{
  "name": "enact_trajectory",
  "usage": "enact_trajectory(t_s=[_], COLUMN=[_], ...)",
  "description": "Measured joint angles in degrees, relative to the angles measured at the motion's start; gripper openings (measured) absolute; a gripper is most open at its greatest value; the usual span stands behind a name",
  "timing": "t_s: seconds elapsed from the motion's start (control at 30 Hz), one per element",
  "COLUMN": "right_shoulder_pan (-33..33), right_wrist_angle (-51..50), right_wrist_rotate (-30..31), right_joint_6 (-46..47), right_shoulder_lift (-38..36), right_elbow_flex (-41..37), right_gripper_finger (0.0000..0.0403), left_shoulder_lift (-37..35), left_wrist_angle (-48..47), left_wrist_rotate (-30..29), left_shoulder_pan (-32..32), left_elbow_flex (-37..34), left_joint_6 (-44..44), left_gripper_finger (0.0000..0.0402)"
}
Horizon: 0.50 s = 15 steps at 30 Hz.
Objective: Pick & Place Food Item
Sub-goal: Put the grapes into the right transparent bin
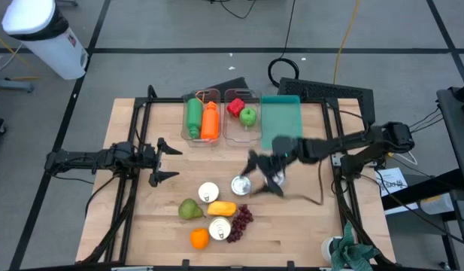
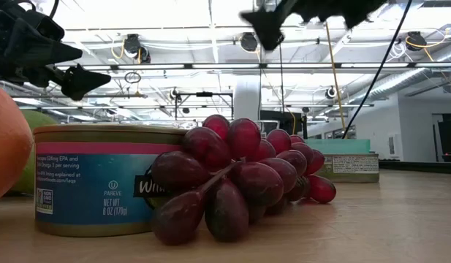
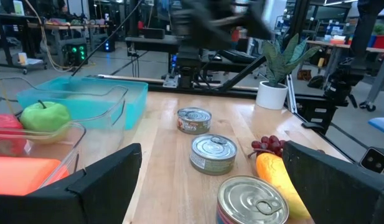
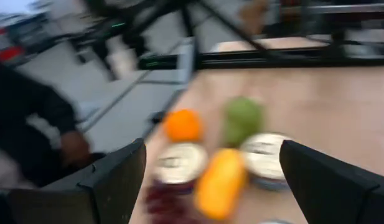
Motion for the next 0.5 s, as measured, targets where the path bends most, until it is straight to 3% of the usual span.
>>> enact_trajectory(t_s=[0.13, 0.33, 0.5], right_shoulder_pan=[10.28, 26.14, 34.81], right_wrist_angle=[-0.21, -2.05, 7.38], right_wrist_rotate=[0.43, 7.96, 20.67], right_joint_6=[0.67, 0.55, 1.08], right_shoulder_lift=[-0.02, -0.02, 1.19], right_elbow_flex=[0.00, -1.38, -6.35], right_gripper_finger=[0.0347, 0.0347, 0.0347], left_shoulder_lift=[0.00, 0.00, 0.02], left_wrist_angle=[0.00, 0.02, 0.00], left_wrist_rotate=[0.00, 0.00, 0.00], left_shoulder_pan=[0.00, 0.00, 0.00], left_elbow_flex=[0.00, 0.00, 0.00], left_joint_6=[0.02, 0.00, 0.02], left_gripper_finger=[0.0399, 0.0399, 0.0399])
